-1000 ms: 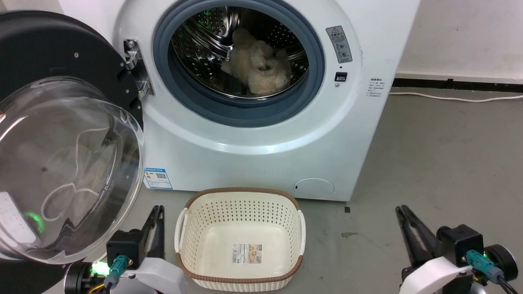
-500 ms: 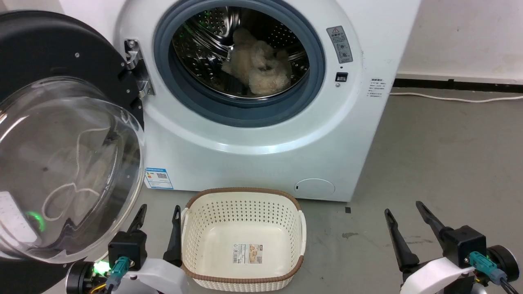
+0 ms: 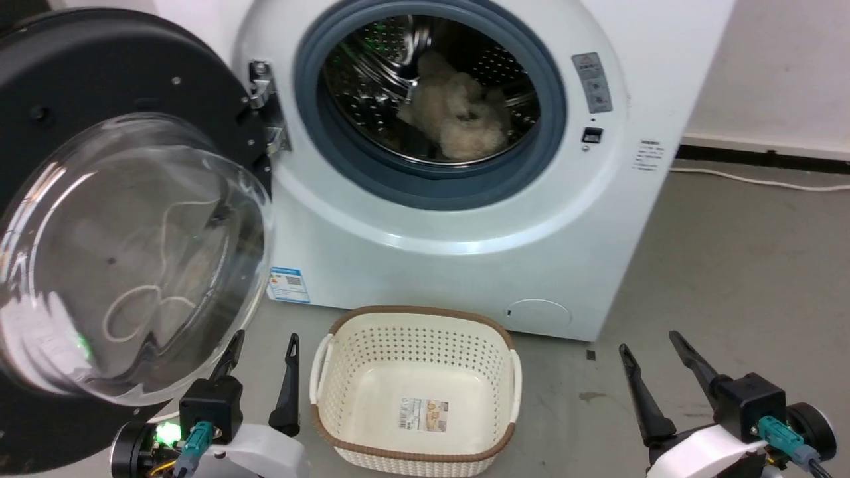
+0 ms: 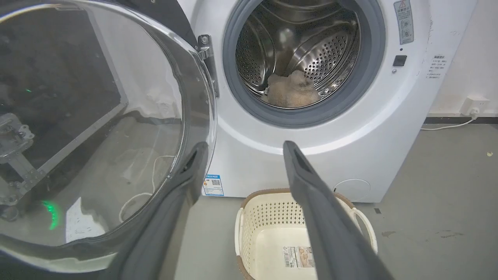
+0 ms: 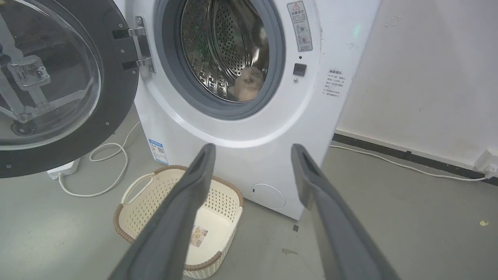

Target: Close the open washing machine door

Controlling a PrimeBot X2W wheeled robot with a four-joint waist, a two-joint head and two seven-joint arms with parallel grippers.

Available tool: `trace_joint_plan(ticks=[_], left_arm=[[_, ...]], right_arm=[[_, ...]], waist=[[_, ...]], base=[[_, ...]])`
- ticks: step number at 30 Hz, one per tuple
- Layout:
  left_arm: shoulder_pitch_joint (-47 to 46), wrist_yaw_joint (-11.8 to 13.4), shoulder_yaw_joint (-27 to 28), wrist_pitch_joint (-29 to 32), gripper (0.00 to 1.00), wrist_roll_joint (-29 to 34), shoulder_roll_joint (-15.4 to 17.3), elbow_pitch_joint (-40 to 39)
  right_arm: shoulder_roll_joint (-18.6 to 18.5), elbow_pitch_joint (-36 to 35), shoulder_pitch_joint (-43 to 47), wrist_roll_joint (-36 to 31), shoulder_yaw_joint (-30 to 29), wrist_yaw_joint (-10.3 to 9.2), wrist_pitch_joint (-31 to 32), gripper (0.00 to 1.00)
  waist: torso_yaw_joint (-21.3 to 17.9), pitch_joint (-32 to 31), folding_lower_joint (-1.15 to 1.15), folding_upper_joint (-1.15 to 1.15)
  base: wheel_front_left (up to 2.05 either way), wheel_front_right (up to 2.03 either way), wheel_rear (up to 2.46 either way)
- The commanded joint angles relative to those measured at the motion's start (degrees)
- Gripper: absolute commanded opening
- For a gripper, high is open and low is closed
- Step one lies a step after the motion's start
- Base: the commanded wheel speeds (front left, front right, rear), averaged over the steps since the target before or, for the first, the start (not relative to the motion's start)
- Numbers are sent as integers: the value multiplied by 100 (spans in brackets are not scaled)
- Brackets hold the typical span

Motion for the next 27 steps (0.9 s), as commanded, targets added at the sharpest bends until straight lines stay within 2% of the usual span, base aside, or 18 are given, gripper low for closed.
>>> trace_joint_plan(ticks=[1, 27], left_arm=[[29, -19, -17, -63, 100, -2, 46, 13], [199, 69, 72, -375, 100, -63, 113, -159]], right_arm=[[5, 18, 86, 56, 26, 1, -62, 100], [-33, 444, -226, 158, 676, 2, -372, 100]], waist=[[84, -16, 0, 0], [835, 33, 0, 0]], base=[[0, 0, 0], [0, 0, 0]])
